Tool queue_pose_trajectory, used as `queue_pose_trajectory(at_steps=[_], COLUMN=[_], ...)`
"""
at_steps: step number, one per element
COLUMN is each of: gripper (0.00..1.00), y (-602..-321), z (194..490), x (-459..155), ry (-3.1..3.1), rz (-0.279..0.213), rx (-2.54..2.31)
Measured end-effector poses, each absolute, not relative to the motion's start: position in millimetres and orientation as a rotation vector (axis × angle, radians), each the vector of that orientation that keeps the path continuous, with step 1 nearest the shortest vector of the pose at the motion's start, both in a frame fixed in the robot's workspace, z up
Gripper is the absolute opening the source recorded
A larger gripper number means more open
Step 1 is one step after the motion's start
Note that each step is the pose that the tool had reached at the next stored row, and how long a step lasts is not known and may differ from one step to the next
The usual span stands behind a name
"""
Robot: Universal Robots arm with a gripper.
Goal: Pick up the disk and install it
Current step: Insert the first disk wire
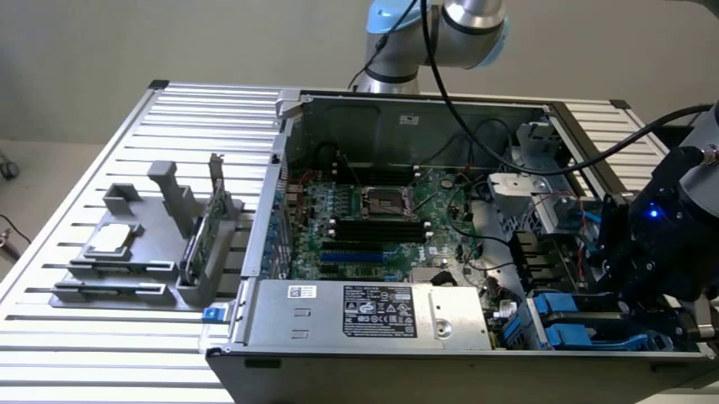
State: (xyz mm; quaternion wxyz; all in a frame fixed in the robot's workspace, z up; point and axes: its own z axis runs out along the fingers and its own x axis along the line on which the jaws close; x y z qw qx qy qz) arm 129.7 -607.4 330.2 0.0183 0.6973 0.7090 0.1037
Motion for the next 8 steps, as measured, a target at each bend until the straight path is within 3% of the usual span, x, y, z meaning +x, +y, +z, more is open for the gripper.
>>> queue_pose_trajectory(at_steps=[8], gripper=[0.25], y=[-607.4], z=[336.6], x=[128.4], ry=[2.200], rz=[0.322], rx=[2.167])
